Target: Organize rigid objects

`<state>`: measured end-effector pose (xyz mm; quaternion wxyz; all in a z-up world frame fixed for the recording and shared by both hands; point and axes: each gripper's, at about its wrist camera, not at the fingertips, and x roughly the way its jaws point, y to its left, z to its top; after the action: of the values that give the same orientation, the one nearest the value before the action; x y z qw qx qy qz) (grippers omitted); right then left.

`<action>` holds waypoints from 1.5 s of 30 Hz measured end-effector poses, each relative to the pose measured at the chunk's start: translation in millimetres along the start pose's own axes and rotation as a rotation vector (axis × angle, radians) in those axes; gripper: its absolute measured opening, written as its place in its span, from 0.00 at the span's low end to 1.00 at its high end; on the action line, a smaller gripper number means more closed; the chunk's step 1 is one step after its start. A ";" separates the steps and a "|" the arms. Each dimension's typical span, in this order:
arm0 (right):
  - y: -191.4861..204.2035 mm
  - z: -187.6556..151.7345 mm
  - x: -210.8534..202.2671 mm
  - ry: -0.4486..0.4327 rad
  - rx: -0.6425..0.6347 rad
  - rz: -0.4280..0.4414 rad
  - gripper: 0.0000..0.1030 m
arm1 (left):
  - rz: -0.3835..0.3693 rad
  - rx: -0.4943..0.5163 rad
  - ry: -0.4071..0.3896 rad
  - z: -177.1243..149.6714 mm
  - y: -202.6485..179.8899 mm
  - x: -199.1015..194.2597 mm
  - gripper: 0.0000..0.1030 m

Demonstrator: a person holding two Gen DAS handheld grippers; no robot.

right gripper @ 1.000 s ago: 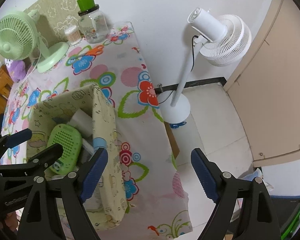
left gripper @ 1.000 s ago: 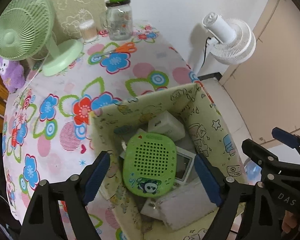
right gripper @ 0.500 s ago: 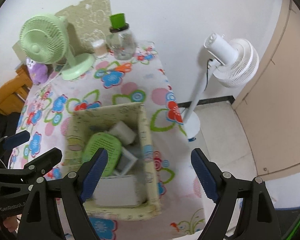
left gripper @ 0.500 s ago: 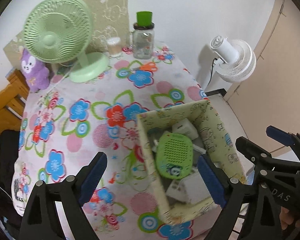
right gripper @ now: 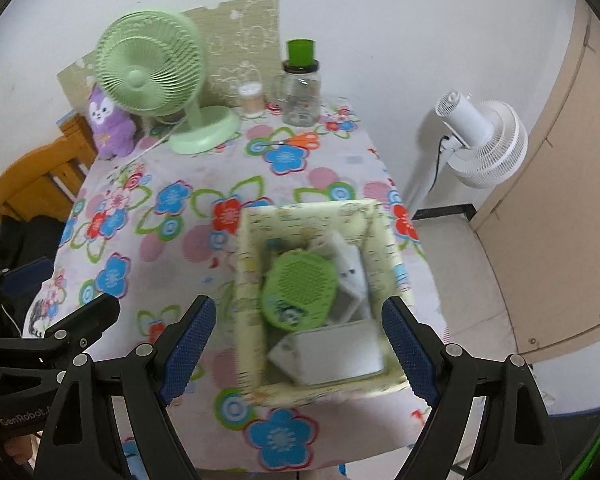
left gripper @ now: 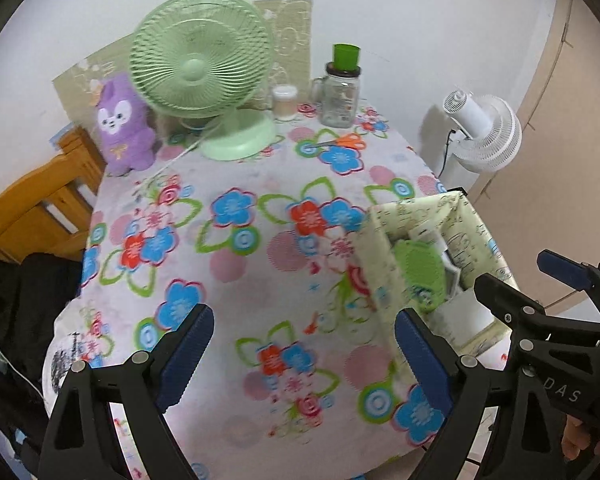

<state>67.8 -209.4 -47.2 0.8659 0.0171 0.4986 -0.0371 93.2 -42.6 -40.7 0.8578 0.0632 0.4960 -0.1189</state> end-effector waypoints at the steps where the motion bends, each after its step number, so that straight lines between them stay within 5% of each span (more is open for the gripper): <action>1: 8.7 -1.5 -3.1 -0.004 -0.007 -0.003 0.85 | 0.001 -0.001 -0.001 -2.6 5.2 -3.1 0.91; 16: 86.6 -14.4 -56.3 -0.080 -0.040 -0.063 0.85 | 0.059 0.029 -0.084 -27.5 58.4 -65.9 0.91; 35: 41.8 -3.2 -102.3 -0.118 -0.053 0.006 0.85 | 0.079 -0.137 -0.151 -26.1 25.9 -105.1 0.94; 45: 35.9 -2.9 -105.1 -0.155 -0.081 0.016 0.85 | 0.108 -0.137 -0.174 -27.3 17.6 -109.8 0.95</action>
<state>15.6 -168.5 41.9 0.9022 -0.0169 0.4309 -0.0110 22.4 -3.9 40.6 0.9050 0.0207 0.4226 -0.0436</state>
